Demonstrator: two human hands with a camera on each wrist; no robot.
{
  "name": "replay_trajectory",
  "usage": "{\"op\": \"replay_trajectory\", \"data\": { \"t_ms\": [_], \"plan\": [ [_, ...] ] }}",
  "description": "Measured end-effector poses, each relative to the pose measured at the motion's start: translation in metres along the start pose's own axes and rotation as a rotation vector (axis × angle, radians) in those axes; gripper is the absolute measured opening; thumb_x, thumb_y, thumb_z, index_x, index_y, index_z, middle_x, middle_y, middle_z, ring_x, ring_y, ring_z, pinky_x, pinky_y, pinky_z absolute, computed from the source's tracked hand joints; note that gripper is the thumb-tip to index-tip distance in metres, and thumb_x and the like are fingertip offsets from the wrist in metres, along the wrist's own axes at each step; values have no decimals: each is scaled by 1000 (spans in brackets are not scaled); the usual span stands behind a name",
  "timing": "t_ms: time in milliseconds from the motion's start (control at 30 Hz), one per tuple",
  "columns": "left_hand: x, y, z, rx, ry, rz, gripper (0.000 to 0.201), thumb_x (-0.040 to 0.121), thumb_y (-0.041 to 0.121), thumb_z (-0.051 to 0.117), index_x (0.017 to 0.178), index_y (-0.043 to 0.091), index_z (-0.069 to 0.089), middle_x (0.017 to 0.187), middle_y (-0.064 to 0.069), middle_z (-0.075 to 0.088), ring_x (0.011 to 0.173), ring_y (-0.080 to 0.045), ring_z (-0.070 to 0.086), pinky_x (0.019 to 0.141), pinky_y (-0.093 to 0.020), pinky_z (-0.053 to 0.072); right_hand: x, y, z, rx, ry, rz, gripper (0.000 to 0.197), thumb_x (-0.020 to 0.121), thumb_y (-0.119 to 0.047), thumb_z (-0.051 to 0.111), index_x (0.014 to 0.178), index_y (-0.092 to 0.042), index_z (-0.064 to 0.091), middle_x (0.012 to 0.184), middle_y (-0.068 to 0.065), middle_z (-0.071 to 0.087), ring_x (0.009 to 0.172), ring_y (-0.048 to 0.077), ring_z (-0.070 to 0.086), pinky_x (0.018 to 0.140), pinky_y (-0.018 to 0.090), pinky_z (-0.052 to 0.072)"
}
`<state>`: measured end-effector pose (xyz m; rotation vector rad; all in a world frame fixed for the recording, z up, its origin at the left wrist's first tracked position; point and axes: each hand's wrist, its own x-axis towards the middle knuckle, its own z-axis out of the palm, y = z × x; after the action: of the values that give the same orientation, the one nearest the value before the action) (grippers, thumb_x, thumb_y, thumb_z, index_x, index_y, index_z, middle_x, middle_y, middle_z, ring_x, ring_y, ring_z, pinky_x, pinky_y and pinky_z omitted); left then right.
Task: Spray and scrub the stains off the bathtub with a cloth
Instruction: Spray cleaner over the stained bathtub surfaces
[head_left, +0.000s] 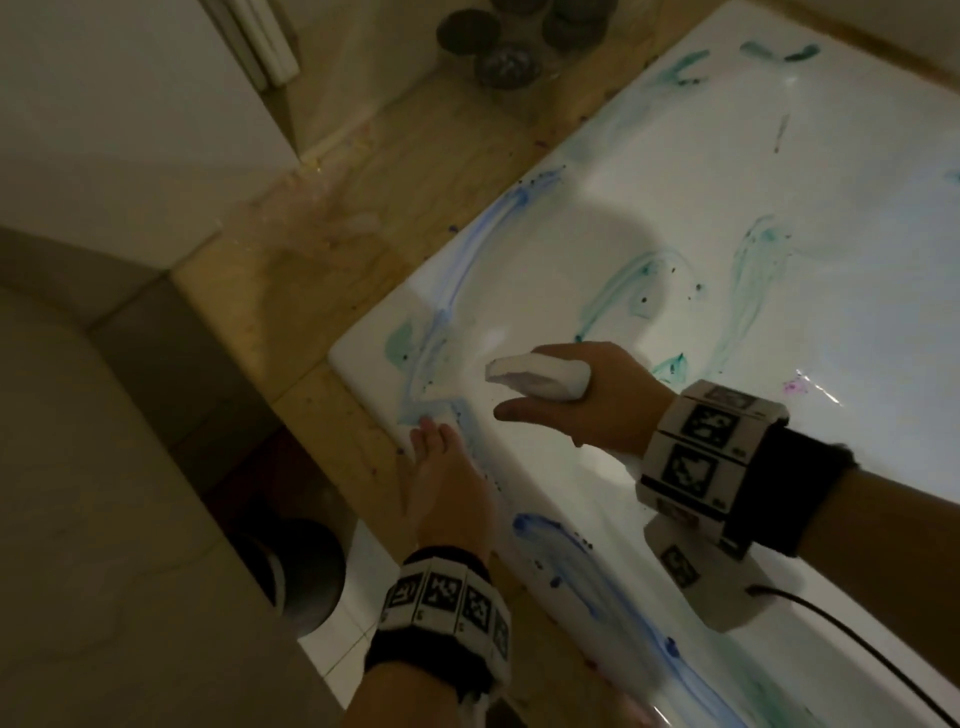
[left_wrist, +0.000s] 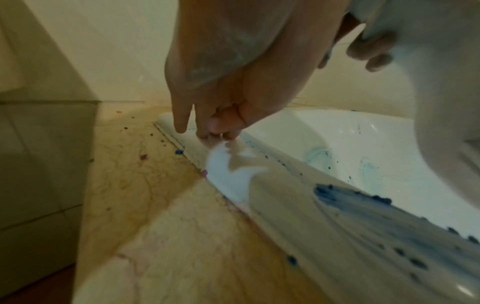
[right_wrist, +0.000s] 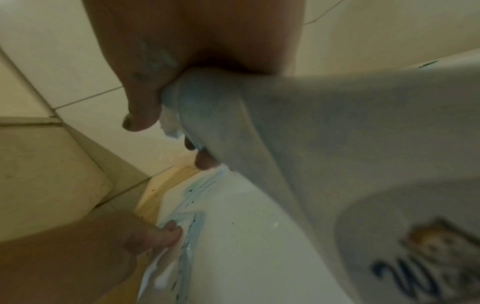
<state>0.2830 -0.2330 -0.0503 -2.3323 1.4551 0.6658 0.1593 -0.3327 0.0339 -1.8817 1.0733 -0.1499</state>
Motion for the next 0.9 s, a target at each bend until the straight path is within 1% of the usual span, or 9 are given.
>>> {"op": "replay_trajectory", "data": {
  "t_ms": [100,200,333,433,467,533,667,800,900],
  "plan": [
    [4,-1,-1,23,-11,8,56,99,21,31,147,4,8,155,-15,5,143,-26,11,114,-37,23,4,5,7,-82,49,30,53,79,-56,58,100,-8,69,85,14,70,71,26,64,68,39,54],
    [5,-1,-3,84,-5,28,54,99,23,31,145,2,13,154,-17,12,140,-27,19,111,-36,30,6,6,9,-90,15,88,62,71,-68,50,97,-16,71,84,8,71,67,22,65,68,40,56],
    [7,2,-10,129,-1,24,51,98,26,36,142,1,23,150,-18,22,134,-26,31,104,-34,37,7,3,3,50,-18,39,38,79,-47,64,101,-17,65,80,3,66,64,24,62,56,33,53],
    [8,3,-15,125,-12,26,44,98,22,36,137,2,33,147,-17,30,130,-25,38,99,-34,41,4,4,2,17,18,-4,27,83,-41,63,90,-14,61,71,-4,55,63,16,53,61,28,44],
    [9,3,-17,131,-9,31,41,98,20,35,135,3,36,145,-16,33,128,-25,41,98,-33,42,4,4,2,-27,31,1,29,84,-43,62,86,-13,60,73,-1,58,67,18,55,65,30,44],
    [9,1,-22,162,0,60,36,99,19,33,131,4,41,142,-15,38,125,-23,44,94,-31,43,6,5,1,-102,72,9,40,84,-48,59,92,-9,65,84,6,67,76,21,61,73,34,51],
    [9,0,-32,237,-16,124,40,100,19,30,136,1,35,141,-16,39,123,-22,47,94,-30,42,12,-2,-9,-4,77,24,42,83,-46,61,104,-10,66,94,9,69,54,12,53,77,42,52],
    [10,-4,-33,254,-21,126,41,98,15,31,137,2,33,144,-17,35,123,-22,47,91,-30,44,15,0,-4,-81,-6,-9,41,85,-48,58,99,-9,61,87,7,63,67,21,52,75,38,49],
    [6,-4,-31,260,-41,121,42,97,12,32,137,0,31,148,-21,27,125,-24,45,90,-31,46,21,3,1,-212,-11,9,60,80,-64,43,105,-14,64,93,5,67,81,20,60,80,38,51]
  ]
}}
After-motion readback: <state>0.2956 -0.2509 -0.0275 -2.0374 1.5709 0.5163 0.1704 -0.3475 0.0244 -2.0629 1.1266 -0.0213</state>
